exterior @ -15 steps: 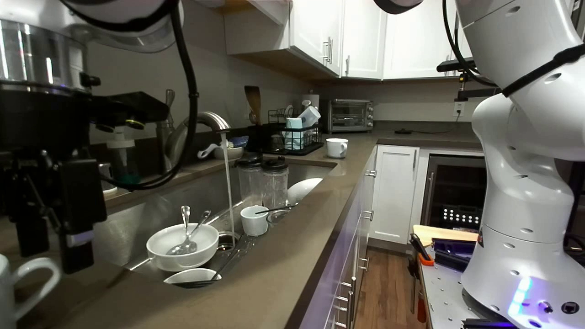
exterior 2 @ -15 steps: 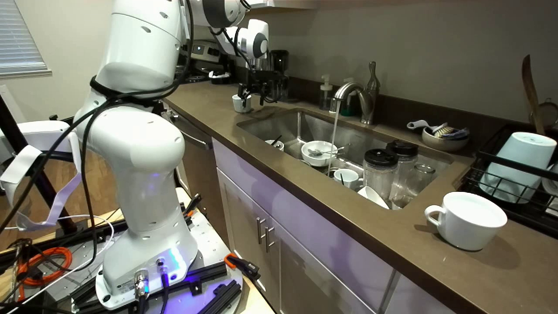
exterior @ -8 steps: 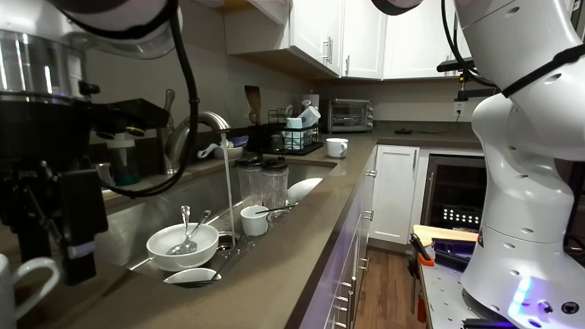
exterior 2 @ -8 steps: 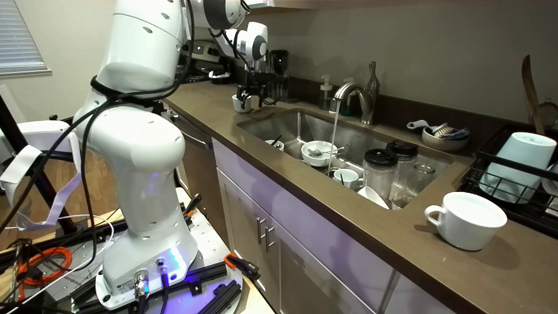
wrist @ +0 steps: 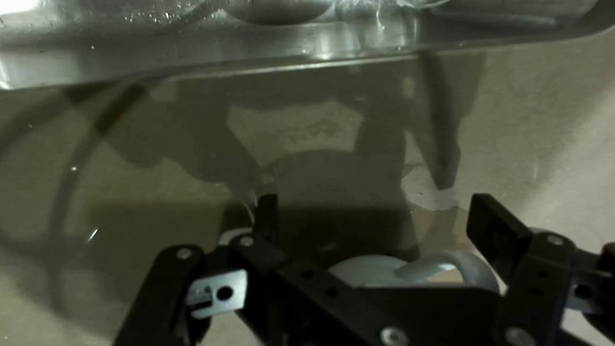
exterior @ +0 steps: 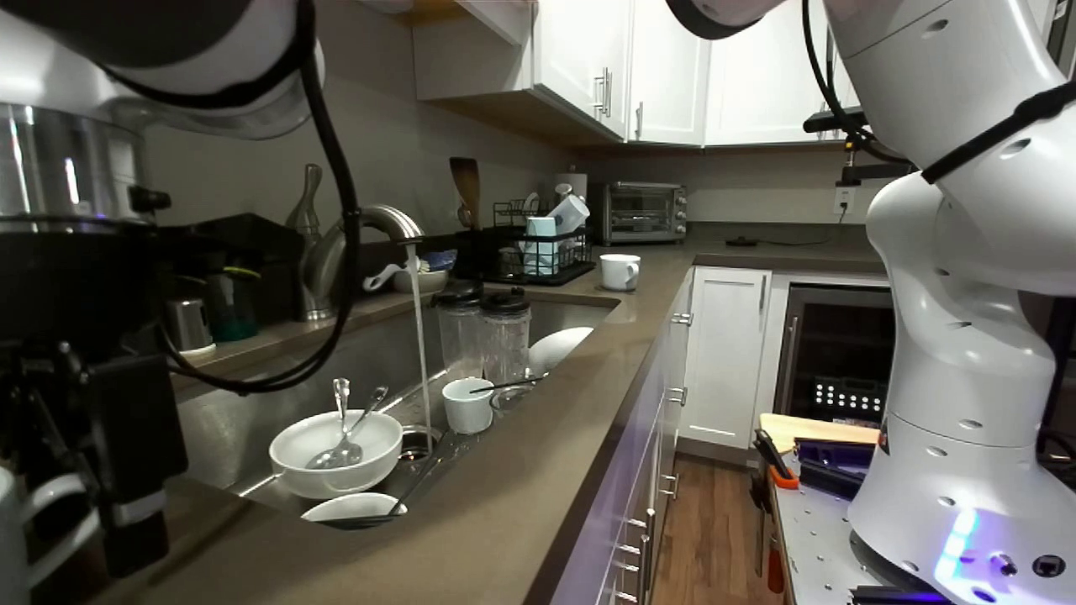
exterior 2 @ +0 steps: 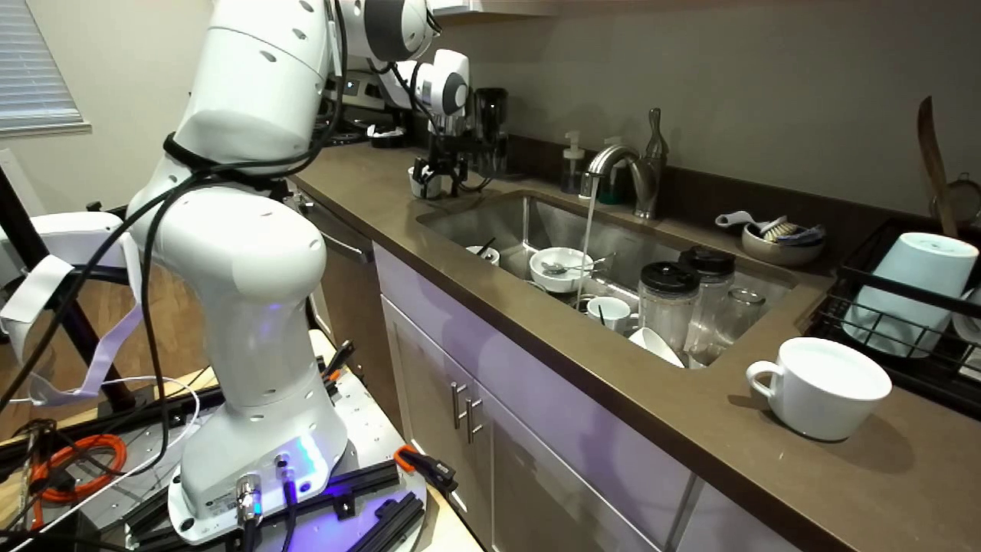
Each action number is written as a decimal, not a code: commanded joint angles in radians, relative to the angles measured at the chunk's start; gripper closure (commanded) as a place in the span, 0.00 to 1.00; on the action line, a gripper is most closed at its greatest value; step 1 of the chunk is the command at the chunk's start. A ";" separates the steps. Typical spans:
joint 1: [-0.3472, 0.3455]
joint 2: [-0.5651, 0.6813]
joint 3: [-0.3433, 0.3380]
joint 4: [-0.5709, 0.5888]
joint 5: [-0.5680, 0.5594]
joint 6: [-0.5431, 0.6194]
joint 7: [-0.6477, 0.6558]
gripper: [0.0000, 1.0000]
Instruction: Pick the mug on the left side of the counter, put some water in it and place it next to the white mug on the right
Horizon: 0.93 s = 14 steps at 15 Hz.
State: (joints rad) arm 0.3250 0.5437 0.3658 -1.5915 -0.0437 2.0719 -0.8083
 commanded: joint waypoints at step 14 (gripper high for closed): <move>0.045 0.077 0.006 0.130 0.011 -0.049 0.025 0.72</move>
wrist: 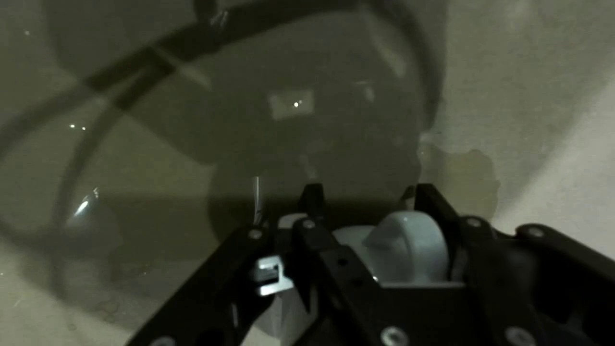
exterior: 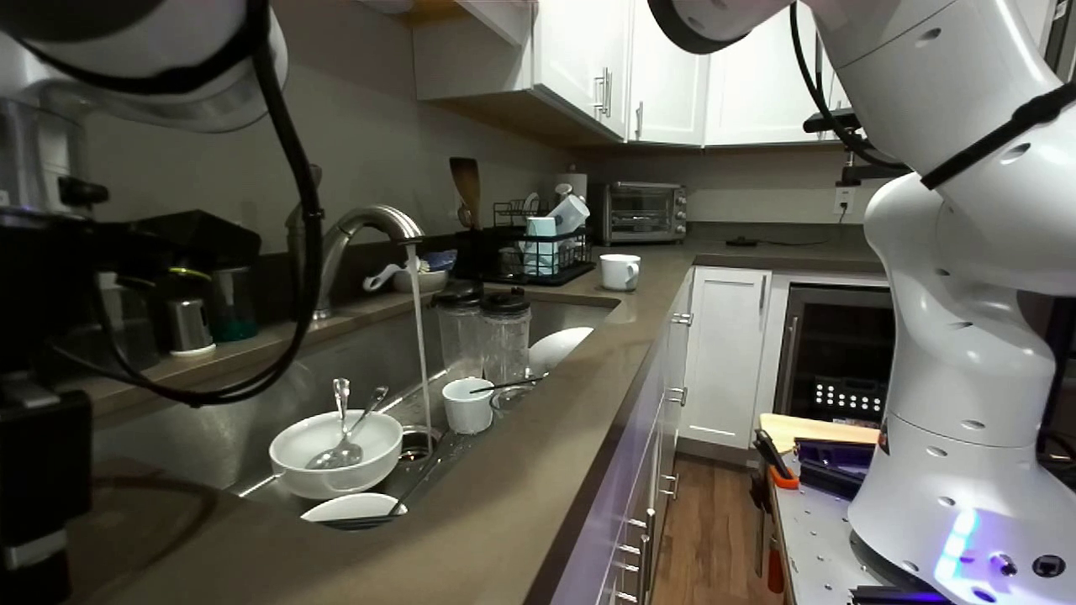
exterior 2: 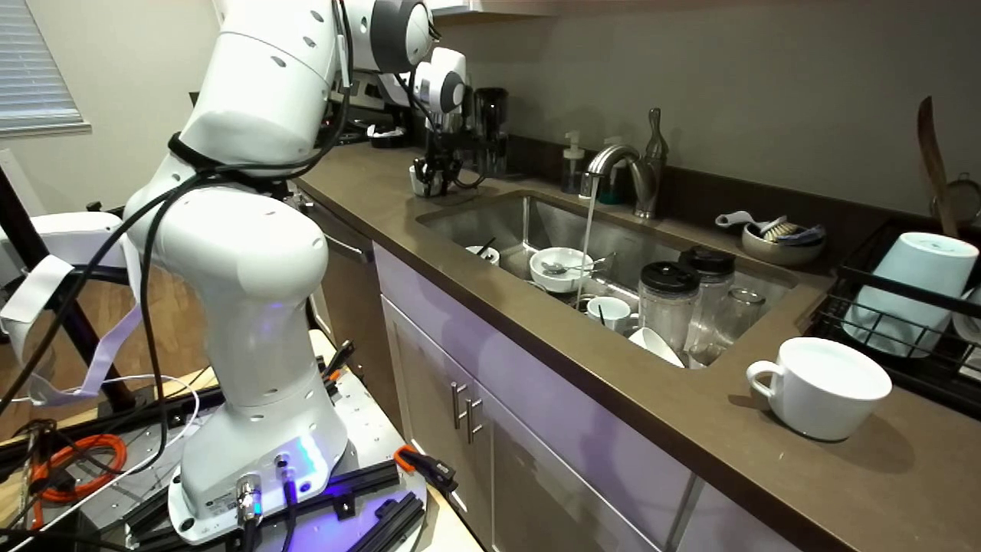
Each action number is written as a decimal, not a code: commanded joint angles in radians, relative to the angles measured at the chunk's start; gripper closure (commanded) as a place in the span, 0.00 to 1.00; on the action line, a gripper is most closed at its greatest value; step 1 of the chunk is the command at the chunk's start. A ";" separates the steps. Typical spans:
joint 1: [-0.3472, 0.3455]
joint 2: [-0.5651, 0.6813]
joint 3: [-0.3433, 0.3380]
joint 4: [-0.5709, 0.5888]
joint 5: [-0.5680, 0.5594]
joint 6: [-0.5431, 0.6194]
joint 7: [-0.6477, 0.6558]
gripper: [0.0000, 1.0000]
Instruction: Pick the mug on the left side of the counter, put some water in it and place it next to the white mug on the right
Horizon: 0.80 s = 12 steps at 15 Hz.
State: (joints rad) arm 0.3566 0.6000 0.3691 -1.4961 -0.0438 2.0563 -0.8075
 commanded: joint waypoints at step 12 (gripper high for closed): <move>0.006 -0.016 0.010 -0.002 0.023 -0.042 0.052 0.95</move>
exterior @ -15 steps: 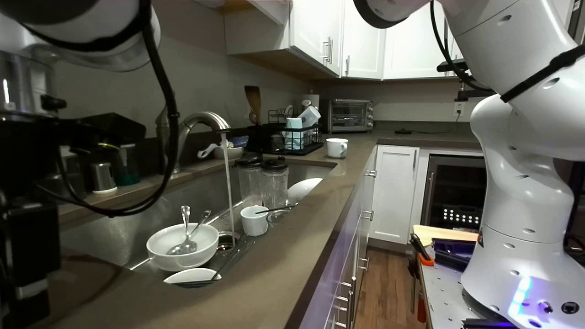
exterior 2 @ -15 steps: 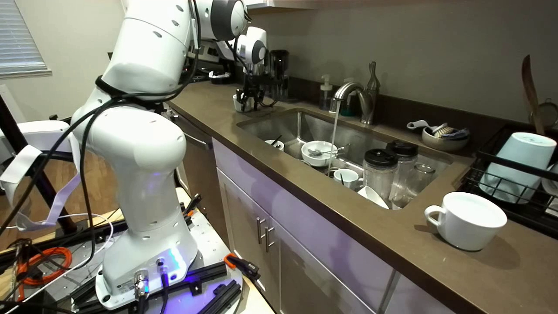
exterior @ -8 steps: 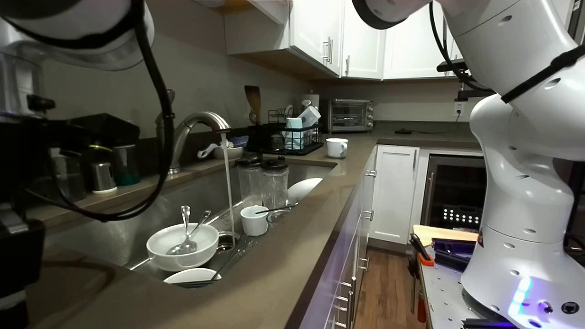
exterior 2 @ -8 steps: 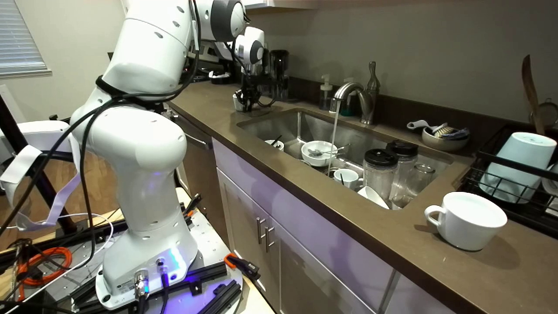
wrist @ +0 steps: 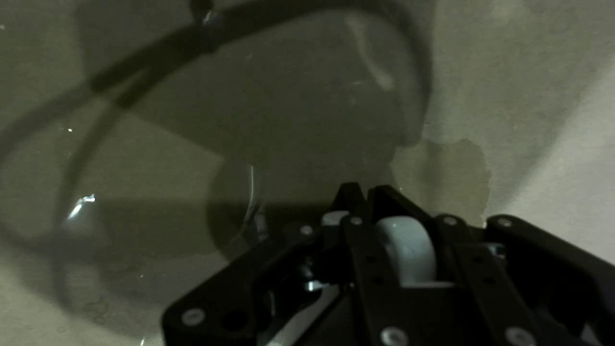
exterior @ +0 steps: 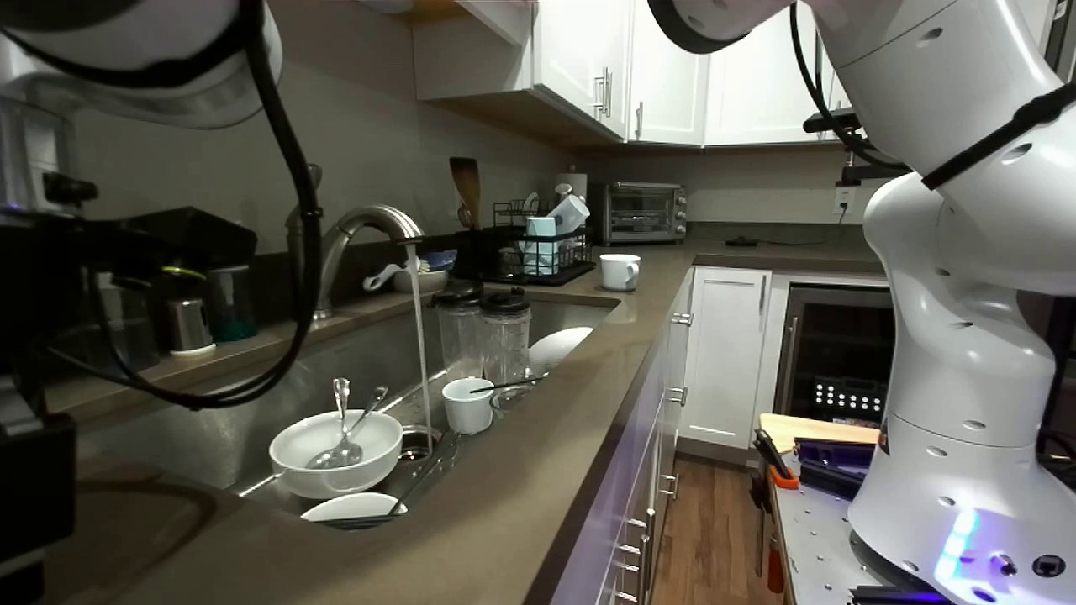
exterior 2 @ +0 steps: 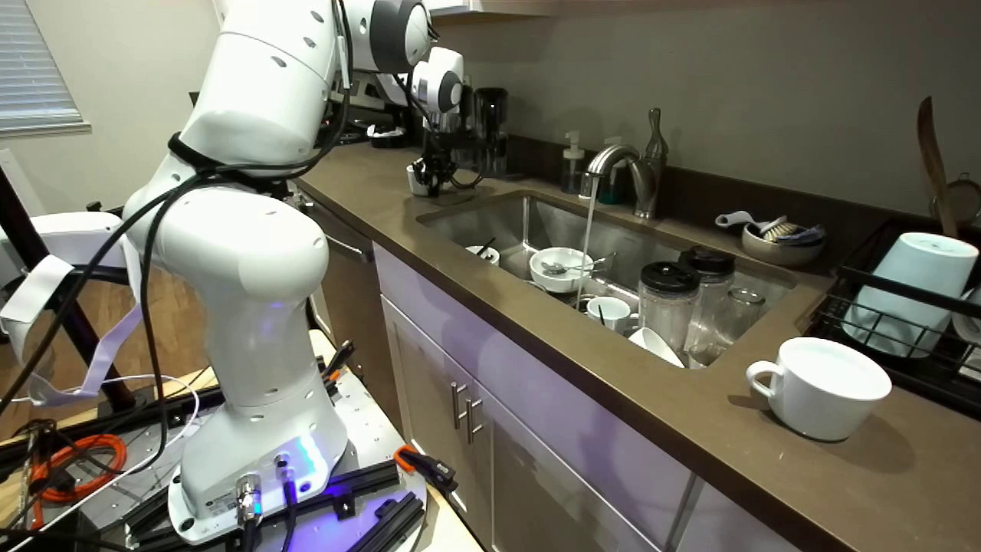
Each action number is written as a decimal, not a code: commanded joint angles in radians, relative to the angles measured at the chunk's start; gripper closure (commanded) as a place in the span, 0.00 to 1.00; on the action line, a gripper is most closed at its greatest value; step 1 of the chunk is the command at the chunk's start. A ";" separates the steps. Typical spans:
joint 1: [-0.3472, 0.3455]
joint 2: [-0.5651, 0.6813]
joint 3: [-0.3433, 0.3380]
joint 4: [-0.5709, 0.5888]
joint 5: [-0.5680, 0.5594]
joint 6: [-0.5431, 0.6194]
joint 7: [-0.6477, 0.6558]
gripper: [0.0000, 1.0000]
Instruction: Pick the mug on the left side of the counter, put some water in it and place it next to the white mug on the right
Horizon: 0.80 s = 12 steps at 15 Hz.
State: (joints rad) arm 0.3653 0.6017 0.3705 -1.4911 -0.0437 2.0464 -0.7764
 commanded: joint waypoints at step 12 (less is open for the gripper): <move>0.018 -0.088 0.001 0.017 0.002 -0.219 0.098 0.94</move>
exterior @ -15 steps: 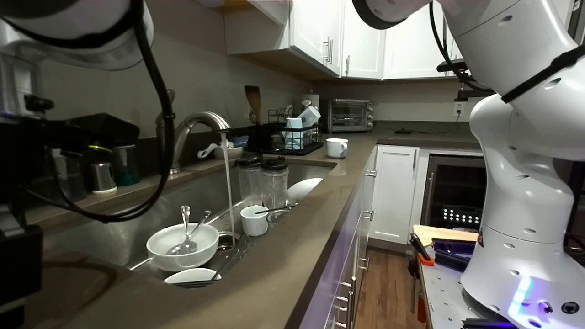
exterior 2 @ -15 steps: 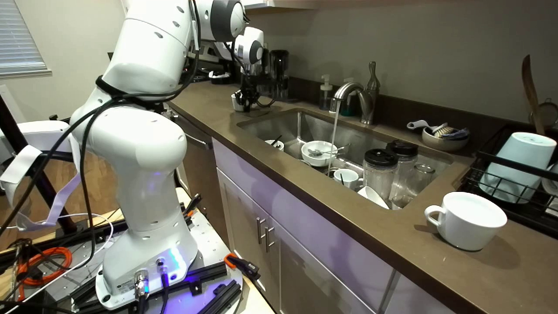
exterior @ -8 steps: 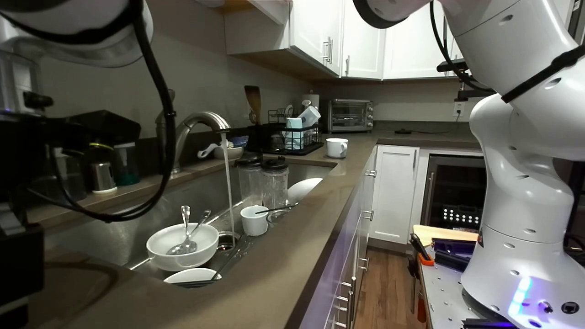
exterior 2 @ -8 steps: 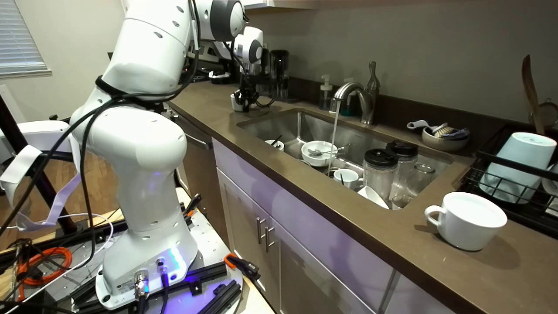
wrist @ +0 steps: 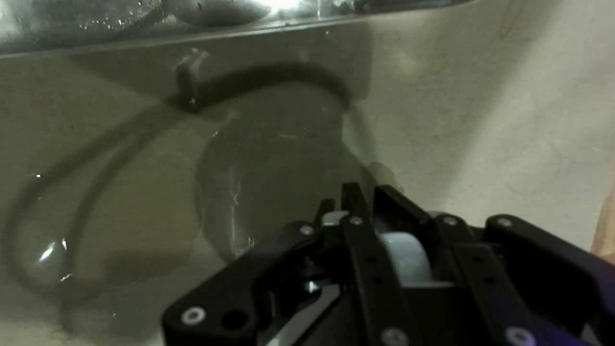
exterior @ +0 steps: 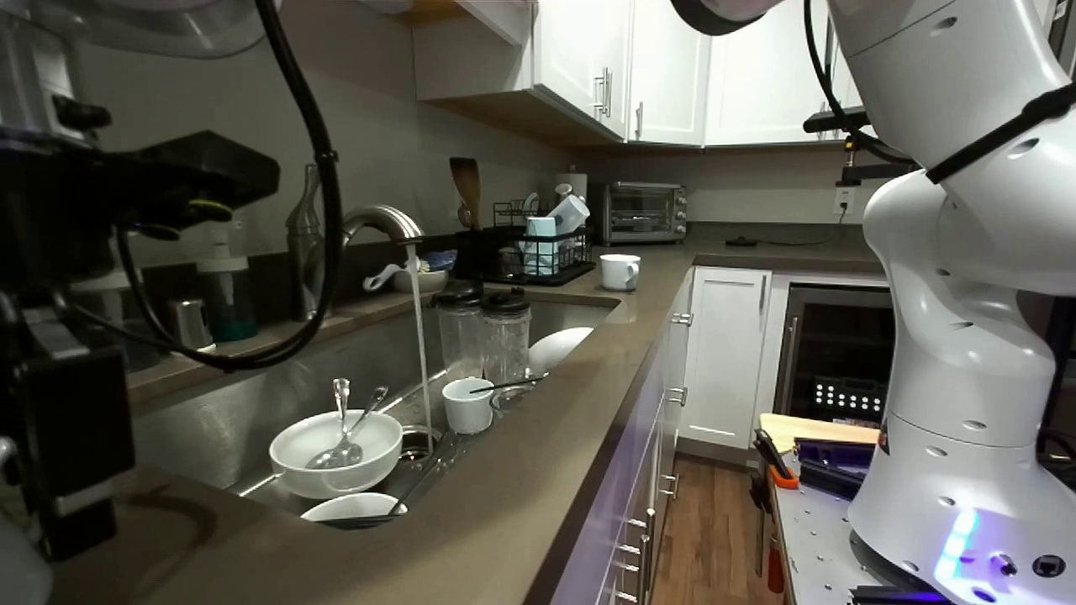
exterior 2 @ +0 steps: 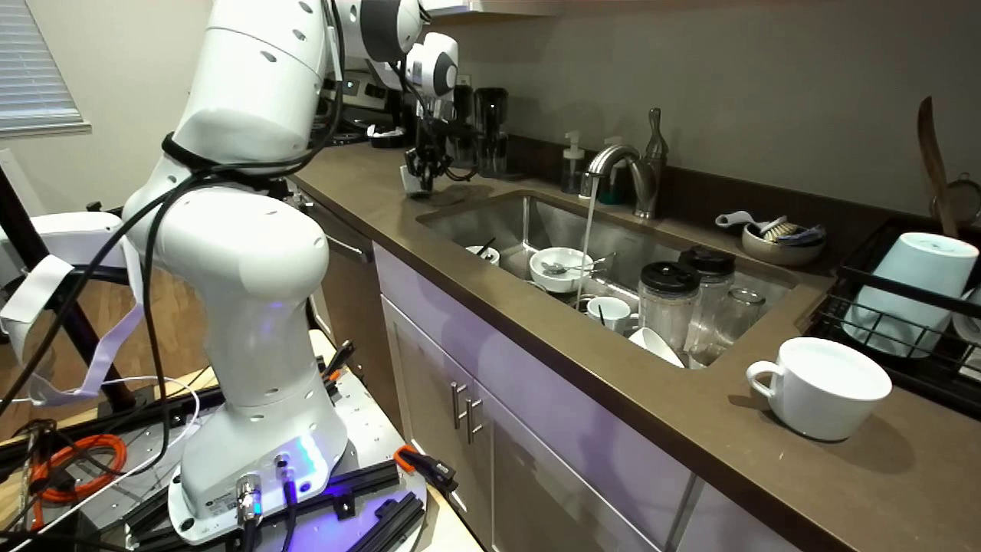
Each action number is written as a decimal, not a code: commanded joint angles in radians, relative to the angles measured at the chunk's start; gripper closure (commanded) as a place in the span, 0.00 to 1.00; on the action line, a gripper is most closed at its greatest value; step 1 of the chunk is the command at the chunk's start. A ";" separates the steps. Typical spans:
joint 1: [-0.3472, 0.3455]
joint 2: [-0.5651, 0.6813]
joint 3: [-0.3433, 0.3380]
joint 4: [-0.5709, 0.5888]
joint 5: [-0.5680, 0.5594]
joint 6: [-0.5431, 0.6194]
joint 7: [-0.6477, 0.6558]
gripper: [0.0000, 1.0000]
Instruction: Pick the mug on the left side of the counter, put some water in it and place it next to the white mug on the right
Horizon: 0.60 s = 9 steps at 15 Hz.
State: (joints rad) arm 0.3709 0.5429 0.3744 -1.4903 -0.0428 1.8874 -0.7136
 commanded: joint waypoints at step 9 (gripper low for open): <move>0.015 -0.045 -0.001 0.016 0.005 -0.067 0.037 0.94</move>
State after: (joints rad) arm 0.3832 0.5224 0.3746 -1.4730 -0.0440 1.8324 -0.6958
